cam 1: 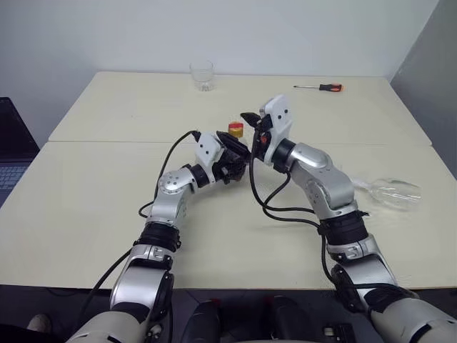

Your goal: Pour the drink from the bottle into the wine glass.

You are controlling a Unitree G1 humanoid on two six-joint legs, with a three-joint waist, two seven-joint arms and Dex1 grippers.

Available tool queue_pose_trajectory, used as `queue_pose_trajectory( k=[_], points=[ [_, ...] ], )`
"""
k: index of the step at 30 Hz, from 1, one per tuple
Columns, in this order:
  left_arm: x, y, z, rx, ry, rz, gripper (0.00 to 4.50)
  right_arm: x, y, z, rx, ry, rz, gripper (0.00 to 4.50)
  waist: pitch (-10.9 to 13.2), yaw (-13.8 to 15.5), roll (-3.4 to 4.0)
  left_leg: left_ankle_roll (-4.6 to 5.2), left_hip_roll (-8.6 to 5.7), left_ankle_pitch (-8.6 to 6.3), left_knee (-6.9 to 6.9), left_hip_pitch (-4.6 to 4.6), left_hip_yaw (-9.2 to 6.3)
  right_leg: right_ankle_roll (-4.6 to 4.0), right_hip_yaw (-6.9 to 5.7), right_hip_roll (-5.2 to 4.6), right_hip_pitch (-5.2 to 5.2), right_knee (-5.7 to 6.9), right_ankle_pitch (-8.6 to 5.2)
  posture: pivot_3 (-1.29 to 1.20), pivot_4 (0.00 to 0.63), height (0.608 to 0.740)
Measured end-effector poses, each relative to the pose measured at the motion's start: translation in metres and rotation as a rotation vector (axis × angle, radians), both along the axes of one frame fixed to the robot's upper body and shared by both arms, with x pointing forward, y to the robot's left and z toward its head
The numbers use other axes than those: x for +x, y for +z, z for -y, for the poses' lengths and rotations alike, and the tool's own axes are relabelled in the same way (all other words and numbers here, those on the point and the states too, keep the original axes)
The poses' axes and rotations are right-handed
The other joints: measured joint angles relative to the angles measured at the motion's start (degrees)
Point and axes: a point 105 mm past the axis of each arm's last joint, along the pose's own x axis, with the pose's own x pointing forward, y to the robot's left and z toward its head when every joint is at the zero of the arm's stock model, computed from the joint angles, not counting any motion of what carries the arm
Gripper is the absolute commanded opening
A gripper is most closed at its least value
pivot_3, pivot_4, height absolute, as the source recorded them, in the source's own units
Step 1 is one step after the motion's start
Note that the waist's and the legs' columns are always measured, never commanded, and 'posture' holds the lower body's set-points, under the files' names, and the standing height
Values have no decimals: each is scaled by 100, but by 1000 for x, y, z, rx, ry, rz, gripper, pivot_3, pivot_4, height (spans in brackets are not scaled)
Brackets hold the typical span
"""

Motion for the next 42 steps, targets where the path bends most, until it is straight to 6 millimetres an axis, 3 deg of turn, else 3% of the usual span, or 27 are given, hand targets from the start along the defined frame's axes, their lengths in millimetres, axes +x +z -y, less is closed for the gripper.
queue_pose_trajectory(
  k=[7, 9, 18, 42],
  points=[
    [-1, 2, 2, 4, -13, 10, 2184, 0, 3, -4, 31, 30, -17, 1732, 0, -5, 0, 0, 2, 0, -2, 0, 0, 0, 0, 0, -1, 0, 0, 0, 150, 740],
    [-1, 2, 2, 4, -12, 10, 2184, 0, 3, -5, 31, 36, -22, 1282, 0, -2, 0, 0, 1, 0, -2, -1, 0, 0, 0, 0, -1, 0, 0, 0, 150, 740],
    [-9, 4, 7, -19, -42, 5, 2184, -6, 6, -2, 10, 129, -12, 1283, 0, -2, 0, 1, 0, 0, -2, -1, 1, 0, 2, 0, -1, -4, 0, 0, 150, 740],
    [-102, 14, 10, -60, -268, -105, 2184, -74, 14, -3, -54, 808, 87, 1283, 3, -2, 5, 1, 6, -1, -2, 2, -4, -1, 0, -2, 3, -4, 0, 0, 150, 740]
  ],
)
